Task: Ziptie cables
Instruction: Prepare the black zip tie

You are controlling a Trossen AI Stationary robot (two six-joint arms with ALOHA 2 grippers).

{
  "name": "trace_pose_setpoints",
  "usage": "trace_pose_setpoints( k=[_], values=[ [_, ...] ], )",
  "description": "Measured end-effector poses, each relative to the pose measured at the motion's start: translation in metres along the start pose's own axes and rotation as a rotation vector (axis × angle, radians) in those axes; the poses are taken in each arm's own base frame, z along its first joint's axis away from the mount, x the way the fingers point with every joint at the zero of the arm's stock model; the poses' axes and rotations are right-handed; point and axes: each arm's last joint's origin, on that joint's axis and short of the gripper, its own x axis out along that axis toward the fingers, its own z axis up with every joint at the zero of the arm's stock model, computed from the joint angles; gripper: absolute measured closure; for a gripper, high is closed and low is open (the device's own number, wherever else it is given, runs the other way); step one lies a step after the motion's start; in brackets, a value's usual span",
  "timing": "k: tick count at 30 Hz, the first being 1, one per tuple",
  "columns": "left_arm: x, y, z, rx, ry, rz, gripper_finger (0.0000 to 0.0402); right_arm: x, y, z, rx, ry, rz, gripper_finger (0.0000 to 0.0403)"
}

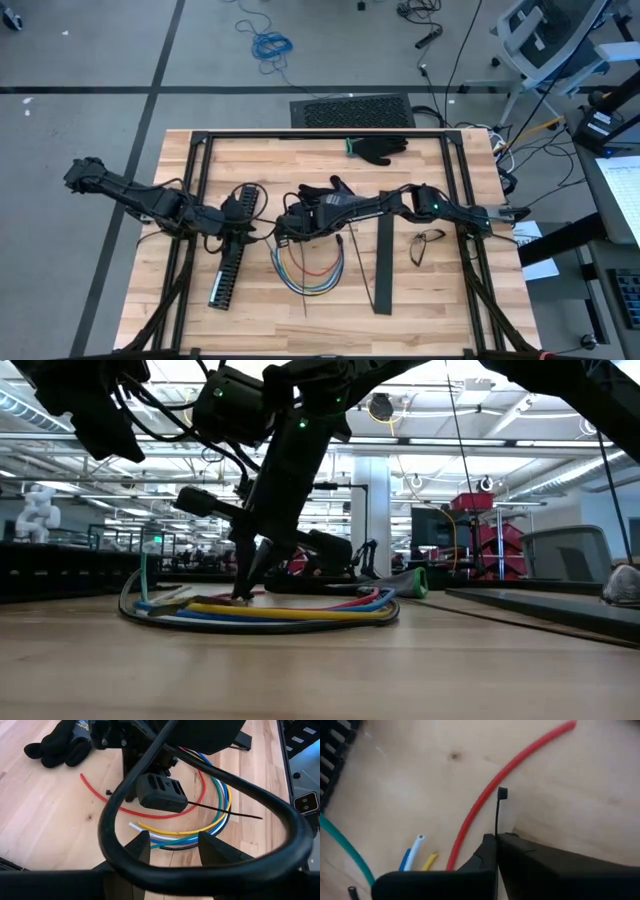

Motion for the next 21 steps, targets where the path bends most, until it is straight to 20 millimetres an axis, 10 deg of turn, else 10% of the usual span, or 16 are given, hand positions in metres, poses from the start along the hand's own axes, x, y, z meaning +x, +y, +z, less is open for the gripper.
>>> trace_pose_setpoints(
  k=[8, 21],
  values=[
    [-0.010, 0.002, 0.002, -0.005, -0.056, -0.009, 0.0240, -0.045, 0.022, 0.015, -0.127, -0.085, 0.199, 0.0403],
    [-0.065, 0.014, 0.009, 0.038, -0.444, -0.065, 0.0240, -0.180, 0.028, 0.027, -0.413, -0.375, 0.295, 0.0403]
  ],
)
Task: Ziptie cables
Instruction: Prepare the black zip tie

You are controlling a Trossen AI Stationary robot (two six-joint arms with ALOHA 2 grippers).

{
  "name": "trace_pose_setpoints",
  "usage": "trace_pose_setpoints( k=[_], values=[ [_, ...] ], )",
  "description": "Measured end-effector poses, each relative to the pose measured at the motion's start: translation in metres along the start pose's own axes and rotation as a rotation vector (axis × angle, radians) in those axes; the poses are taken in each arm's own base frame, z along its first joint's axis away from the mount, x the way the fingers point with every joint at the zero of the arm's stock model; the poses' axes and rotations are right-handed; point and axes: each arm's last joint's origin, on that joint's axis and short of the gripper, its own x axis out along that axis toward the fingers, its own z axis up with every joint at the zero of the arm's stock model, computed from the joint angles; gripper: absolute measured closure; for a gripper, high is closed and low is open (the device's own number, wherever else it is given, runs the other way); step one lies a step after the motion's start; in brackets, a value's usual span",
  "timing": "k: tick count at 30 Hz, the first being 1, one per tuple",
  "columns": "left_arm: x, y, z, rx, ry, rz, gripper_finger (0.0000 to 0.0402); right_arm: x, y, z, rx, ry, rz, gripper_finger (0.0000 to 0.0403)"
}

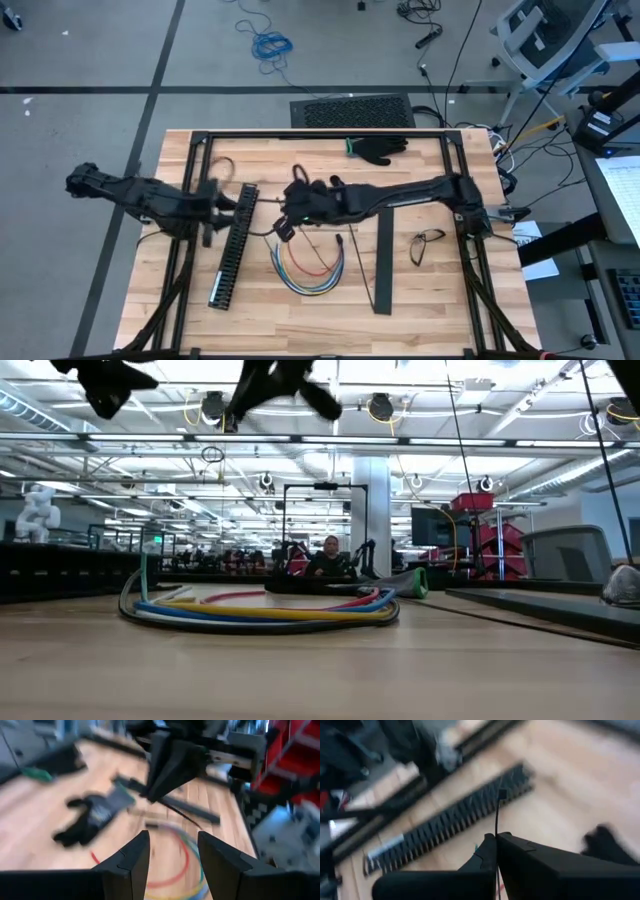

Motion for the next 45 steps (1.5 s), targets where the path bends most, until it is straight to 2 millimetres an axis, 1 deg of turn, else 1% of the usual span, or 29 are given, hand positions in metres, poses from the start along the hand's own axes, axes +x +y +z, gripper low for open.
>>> trace_pose_setpoints(
  k=[4, 6, 9, 12, 16, 19, 23, 25, 27, 29, 31, 33, 36, 40, 43, 45],
  values=[
    [-0.019, 0.005, 0.010, 0.003, -0.157, 0.007, 0.0240, -0.034, 0.006, 0.021, 0.017, -0.171, 0.007, 0.0403],
    [-0.027, 0.007, 0.014, 0.029, -0.231, 0.005, 0.0240, -0.047, 0.011, 0.031, 0.031, -0.272, 0.021, 0.0403],
    [-0.038, 0.008, 0.022, 0.070, -0.340, -0.016, 0.0240, -0.056, 0.019, 0.044, 0.040, -0.407, 0.082, 0.0403],
    [-0.044, 0.008, 0.026, 0.055, -0.398, -0.039, 0.0240, -0.059, 0.026, 0.052, 0.046, -0.488, 0.161, 0.0403],
    [-0.037, 0.008, 0.017, 0.035, -0.443, -0.102, 0.0240, -0.058, 0.030, 0.054, 0.030, -0.524, 0.189, 0.0403],
    [-0.028, 0.009, 0.005, 0.012, -0.504, -0.157, 0.0240, -0.061, 0.034, 0.053, -0.001, -0.545, 0.191, 0.0403],
    [-0.016, 0.011, -0.012, -0.077, -0.603, -0.208, 0.0240, -0.065, 0.039, 0.053, -0.068, -0.590, 0.195, 0.0403],
    [-0.013, 0.013, -0.019, -0.121, -0.637, -0.230, 0.0240, -0.060, 0.036, 0.049, -0.069, -0.611, 0.197, 0.0403],
    [-0.012, 0.015, -0.023, -0.159, -0.656, -0.239, 0.0240, -0.048, 0.026, 0.040, -0.055, -0.602, 0.188, 0.0403],
    [-0.014, 0.016, -0.022, -0.190, -0.672, -0.241, 0.0240, -0.038, 0.012, 0.025, -0.044, -0.572, 0.178, 0.0403],
    [-0.015, 0.016, -0.021, -0.199, -0.687, -0.233, 0.0240, -0.039, -0.005, 0.010, -0.005, -0.568, 0.180, 0.0403],
    [-0.015, 0.017, -0.021, -0.211, -0.695, -0.206, 0.0240, -0.052, -0.027, -0.001, 0.030, -0.595, 0.205, 0.0403],
    [-0.014, 0.019, -0.022, -0.222, -0.701, -0.127, 0.0240, -0.082, -0.069, -0.017, 0.078, -0.663, 0.257, 0.0403],
    [-0.006, 0.022, -0.023, -0.181, -0.687, 0.082, 0.0240, -0.120, -0.126, -0.043, 0.132, -0.710, 0.358, 0.0403],
    [0.002, 0.023, -0.024, -0.162, -0.668, 0.182, 0.0240, -0.130, -0.157, -0.061, 0.178, -0.680, 0.409, 0.0403],
    [0.010, 0.022, -0.023, -0.176, -0.660, 0.198, 0.0240, -0.131, -0.171, -0.062, 0.182, -0.692, 0.449, 0.0403]
  ],
)
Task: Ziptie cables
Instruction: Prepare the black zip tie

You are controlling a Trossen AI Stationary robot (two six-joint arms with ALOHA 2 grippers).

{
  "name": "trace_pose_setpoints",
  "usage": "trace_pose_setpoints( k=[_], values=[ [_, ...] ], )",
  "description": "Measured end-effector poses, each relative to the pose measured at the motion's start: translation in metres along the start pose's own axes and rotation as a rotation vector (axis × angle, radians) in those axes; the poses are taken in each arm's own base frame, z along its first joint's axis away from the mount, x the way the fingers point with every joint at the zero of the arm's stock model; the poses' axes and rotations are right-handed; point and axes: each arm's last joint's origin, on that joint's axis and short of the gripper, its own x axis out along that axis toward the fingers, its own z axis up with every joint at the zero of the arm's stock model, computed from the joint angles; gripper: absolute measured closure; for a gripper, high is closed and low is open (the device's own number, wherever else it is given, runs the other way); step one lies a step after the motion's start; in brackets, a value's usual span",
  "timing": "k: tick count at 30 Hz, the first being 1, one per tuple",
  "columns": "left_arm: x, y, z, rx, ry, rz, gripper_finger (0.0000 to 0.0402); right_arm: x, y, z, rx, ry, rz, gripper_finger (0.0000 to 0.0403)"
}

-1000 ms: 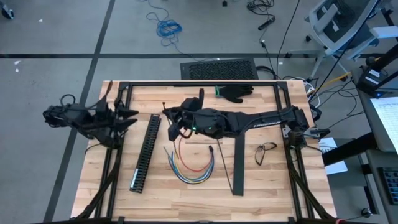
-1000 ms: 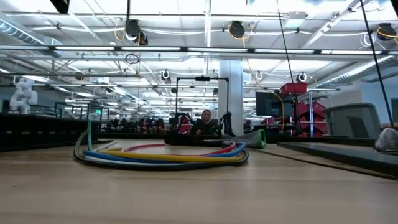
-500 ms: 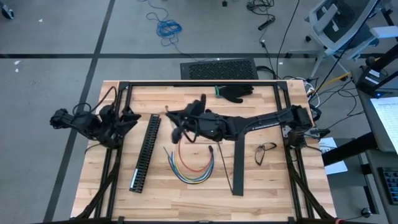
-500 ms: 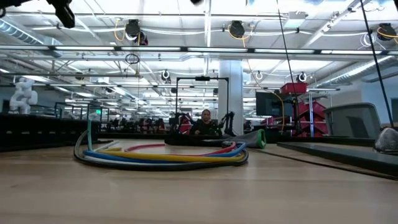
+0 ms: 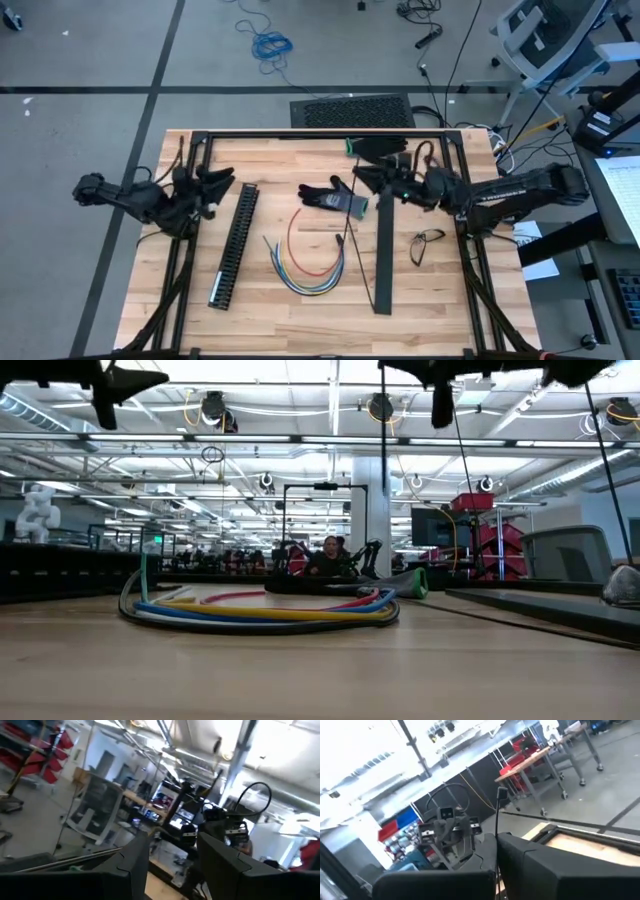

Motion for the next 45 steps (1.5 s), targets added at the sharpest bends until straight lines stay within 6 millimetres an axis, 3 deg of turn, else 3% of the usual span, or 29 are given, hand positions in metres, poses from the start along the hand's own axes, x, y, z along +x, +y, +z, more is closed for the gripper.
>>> trace_pose_setpoints(
  k=[7, 11, 14, 17, 22, 28, 34, 39, 45],
  values=[
    [0.038, -0.019, -0.032, 0.100, 0.208, 0.061, 0.0240, 0.021, -0.026, 0.015, 0.034, 0.099, 0.209, 0.0403],
    [0.063, -0.035, -0.039, 0.342, 0.286, 0.021, 0.0240, 0.036, -0.033, 0.028, 0.060, 0.054, 0.298, 0.0403],
    [0.082, -0.045, -0.040, 0.553, 0.318, -0.022, 0.0240, 0.049, -0.044, 0.024, 0.103, 0.031, 0.290, 0.0403],
    [0.098, -0.051, -0.038, 0.622, 0.342, -0.084, 0.0240, 0.064, -0.047, 0.024, 0.162, -0.035, 0.345, 0.0403],
    [0.111, -0.047, -0.036, 0.481, 0.410, -0.267, 0.0240, 0.095, -0.041, 0.018, 0.166, -0.017, 0.457, 0.0403],
    [0.115, -0.038, -0.031, 0.273, 0.444, -0.316, 0.0240, 0.119, -0.032, 0.018, 0.052, 0.070, 0.465, 0.0403],
    [0.112, -0.040, -0.032, 0.164, 0.516, -0.385, 0.0240, 0.122, -0.033, 0.020, 0.001, 0.088, 0.449, 0.0403],
    [0.112, -0.036, -0.037, 0.143, 0.560, -0.331, 0.0240, 0.122, -0.033, 0.020, -0.009, 0.088, 0.449, 0.0403],
    [0.117, -0.029, -0.048, 0.001, 0.651, -0.287, 0.0240, 0.121, -0.032, 0.020, -0.015, 0.096, 0.479, 0.0403]
  ],
)
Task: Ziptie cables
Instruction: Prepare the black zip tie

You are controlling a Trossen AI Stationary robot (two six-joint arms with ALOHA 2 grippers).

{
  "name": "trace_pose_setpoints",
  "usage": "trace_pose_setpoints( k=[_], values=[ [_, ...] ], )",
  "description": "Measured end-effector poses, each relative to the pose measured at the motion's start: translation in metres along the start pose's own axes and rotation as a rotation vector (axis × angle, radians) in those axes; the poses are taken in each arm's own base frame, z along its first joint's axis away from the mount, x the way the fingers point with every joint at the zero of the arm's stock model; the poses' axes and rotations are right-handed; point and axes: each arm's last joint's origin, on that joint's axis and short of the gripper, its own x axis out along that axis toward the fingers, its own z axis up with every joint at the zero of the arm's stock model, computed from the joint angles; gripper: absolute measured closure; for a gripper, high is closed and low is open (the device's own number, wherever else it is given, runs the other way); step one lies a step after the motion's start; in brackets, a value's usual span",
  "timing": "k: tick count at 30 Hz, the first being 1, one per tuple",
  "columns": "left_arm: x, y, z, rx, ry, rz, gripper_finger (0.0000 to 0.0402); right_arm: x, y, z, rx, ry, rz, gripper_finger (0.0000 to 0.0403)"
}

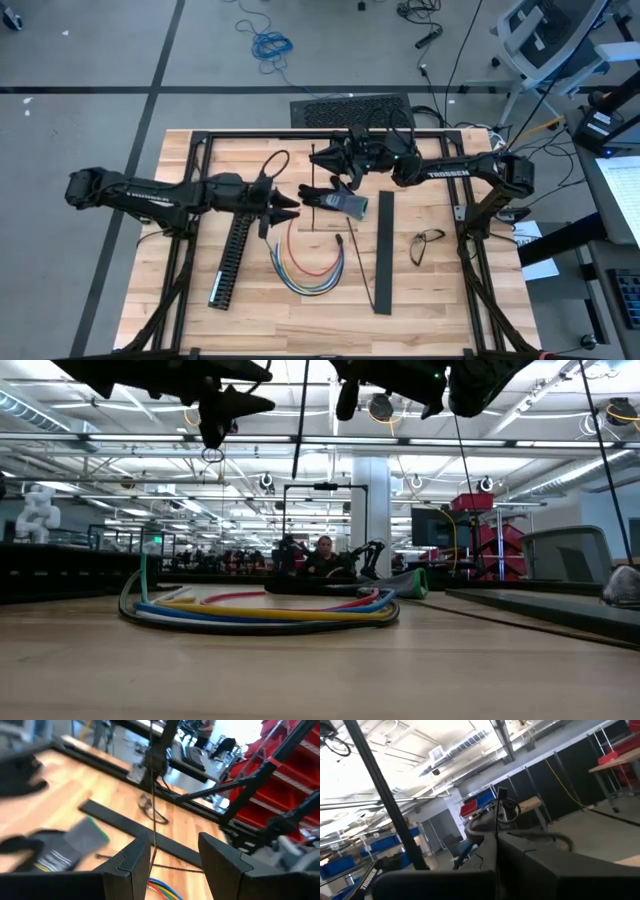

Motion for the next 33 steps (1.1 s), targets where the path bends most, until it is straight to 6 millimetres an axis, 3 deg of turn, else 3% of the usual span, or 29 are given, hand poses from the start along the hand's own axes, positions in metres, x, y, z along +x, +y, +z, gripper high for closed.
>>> trace_pose_setpoints(
  k=[6, 11, 14, 20, 24, 29, 31, 33],
  values=[
    [0.006, 0.008, -0.012, -0.012, 0.103, 0.053, 0.0240, -0.001, 0.001, 0.004, -0.033, -0.012, 0.045, 0.0403],
    [0.005, 0.022, -0.019, -0.165, 0.069, 0.093, 0.0239, -0.002, 0.000, 0.004, -0.063, 0.005, 0.067, 0.0403],
    [-0.002, 0.047, -0.044, -0.440, 0.029, 0.150, 0.0240, -0.003, 0.000, 0.005, -0.077, 0.004, 0.069, 0.0403],
    [-0.029, 0.070, -0.078, -1.206, -0.402, 0.065, 0.0240, -0.002, 0.002, 0.003, -0.135, 0.014, 0.073, 0.0403],
    [-0.033, 0.067, -0.076, -1.496, -0.494, -0.059, 0.0239, 0.002, 0.007, -0.005, -0.211, 0.051, 0.079, 0.0403],
    [-0.024, 0.053, -0.057, -1.558, -0.446, -0.175, 0.0239, 0.006, 0.010, -0.023, -0.296, 0.173, 0.055, 0.0403],
    [-0.023, 0.051, -0.055, -1.474, -0.428, -0.171, 0.0239, 0.007, 0.010, -0.025, -0.278, 0.210, 0.041, 0.0403],
    [-0.023, 0.052, -0.055, -1.269, -0.404, -0.131, 0.0239, 0.009, 0.010, -0.021, -0.232, 0.207, 0.032, 0.0403]
  ],
)
